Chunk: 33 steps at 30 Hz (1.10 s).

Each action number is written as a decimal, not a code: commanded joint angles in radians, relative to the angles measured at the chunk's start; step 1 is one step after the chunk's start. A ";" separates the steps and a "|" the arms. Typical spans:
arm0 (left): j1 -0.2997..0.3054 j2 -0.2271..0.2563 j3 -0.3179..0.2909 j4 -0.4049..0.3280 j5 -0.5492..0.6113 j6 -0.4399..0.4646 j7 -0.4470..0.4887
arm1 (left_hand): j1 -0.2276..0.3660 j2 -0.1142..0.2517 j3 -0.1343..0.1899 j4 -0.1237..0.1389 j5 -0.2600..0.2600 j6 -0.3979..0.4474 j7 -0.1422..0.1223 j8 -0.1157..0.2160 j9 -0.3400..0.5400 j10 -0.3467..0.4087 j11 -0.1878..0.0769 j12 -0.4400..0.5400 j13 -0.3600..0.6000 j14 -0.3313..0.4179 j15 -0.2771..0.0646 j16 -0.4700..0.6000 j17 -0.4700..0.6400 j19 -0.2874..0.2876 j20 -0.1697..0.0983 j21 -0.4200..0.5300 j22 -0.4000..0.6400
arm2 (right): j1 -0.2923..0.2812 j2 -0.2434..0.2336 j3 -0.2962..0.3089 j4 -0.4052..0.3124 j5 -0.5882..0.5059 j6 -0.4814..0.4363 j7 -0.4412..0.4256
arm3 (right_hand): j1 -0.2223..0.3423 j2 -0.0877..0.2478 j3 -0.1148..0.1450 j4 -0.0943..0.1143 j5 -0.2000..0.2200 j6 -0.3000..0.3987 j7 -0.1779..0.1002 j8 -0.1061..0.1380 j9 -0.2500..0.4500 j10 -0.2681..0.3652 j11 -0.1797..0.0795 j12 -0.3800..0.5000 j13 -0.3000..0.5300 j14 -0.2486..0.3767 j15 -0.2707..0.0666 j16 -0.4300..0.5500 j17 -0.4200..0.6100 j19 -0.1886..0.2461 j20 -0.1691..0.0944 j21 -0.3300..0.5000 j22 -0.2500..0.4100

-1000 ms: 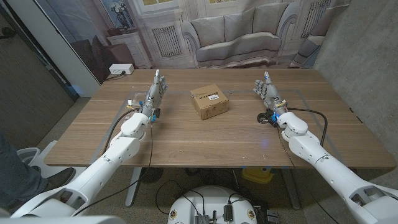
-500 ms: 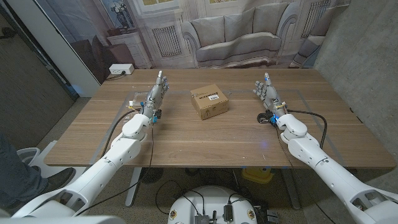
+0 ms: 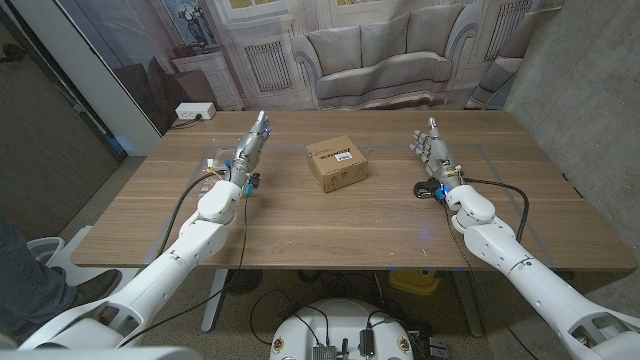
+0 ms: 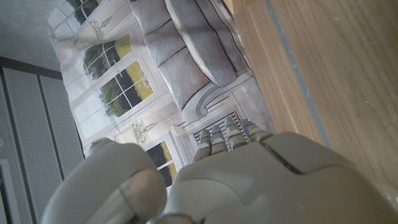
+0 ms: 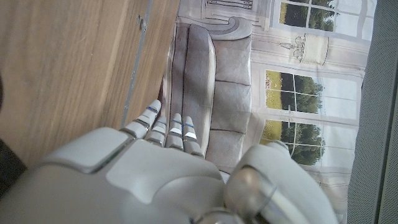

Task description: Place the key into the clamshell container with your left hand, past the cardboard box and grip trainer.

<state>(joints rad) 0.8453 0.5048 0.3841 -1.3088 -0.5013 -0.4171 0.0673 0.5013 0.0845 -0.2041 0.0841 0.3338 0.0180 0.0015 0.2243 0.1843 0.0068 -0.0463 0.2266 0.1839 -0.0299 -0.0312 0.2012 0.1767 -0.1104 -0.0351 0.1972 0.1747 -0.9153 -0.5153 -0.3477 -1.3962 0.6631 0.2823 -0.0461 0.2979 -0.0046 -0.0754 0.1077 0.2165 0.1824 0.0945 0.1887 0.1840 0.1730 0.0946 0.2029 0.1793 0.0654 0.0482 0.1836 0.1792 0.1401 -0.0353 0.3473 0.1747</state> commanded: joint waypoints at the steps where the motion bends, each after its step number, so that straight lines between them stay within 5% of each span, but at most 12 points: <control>1: -0.022 -0.004 0.007 0.038 0.094 -0.072 0.051 | 0.022 0.004 0.003 -0.012 0.010 0.020 -0.002 0.005 0.001 0.014 -0.002 0.003 0.003 0.014 -0.016 0.006 0.001 0.018 -0.026 0.012 0.002 | -0.027 -0.006 0.008 -0.053 -0.015 -0.018 -0.059 | 0.003 0.009 0.000 0.002 0.009 0.010 0.004 0.007 0.002 0.009 0.001 0.004 0.003 0.004 0.003 0.005 0.003 0.007 -0.016 -0.003 0.002; 13: -0.011 0.032 -0.005 0.020 0.128 -0.095 0.057 | 0.062 0.010 0.014 -0.033 0.011 0.033 -0.005 0.003 0.001 0.028 -0.003 0.002 0.003 0.027 -0.015 0.002 0.001 0.047 -0.032 0.019 0.003 | -0.062 -0.017 0.013 -0.135 -0.041 -0.043 -0.129 | 0.005 0.012 0.000 0.001 0.010 0.013 0.003 0.008 0.002 0.008 0.002 0.004 0.003 0.004 0.003 0.005 0.003 0.008 -0.015 -0.008 0.003; 33: 0.033 0.085 -0.023 -0.029 0.305 -0.096 0.206 | 0.172 0.027 0.046 -0.090 0.012 0.111 -0.024 0.018 0.003 0.066 -0.027 0.000 0.004 0.064 -0.039 -0.001 0.001 0.054 -0.029 0.011 0.004 | -0.092 -0.003 0.008 -0.196 -0.067 -0.052 -0.187 | 0.009 0.017 0.000 -0.003 0.011 0.019 0.002 0.008 0.002 0.010 0.003 0.005 0.004 0.004 0.003 0.004 0.003 0.011 -0.013 -0.018 0.003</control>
<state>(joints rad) 0.8568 0.5651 0.3692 -1.3091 -0.2878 -0.5154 0.1973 0.6592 0.1104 -0.1599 0.0015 0.3408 0.1174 -0.0198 0.2399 0.1840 0.0654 -0.0731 0.2265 0.1837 0.0263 -0.0320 0.2011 0.1769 -0.0593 -0.0305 0.2126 0.1744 -0.9923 -0.5257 -0.3375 -1.5640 0.6070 0.2330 -0.2074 0.3021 0.0070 -0.0755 0.1076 0.2242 0.1933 0.0946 0.1924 0.1838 0.1748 0.0965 0.2028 0.1792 0.0653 0.0482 0.1835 0.1791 0.1400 -0.0354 0.3320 0.1745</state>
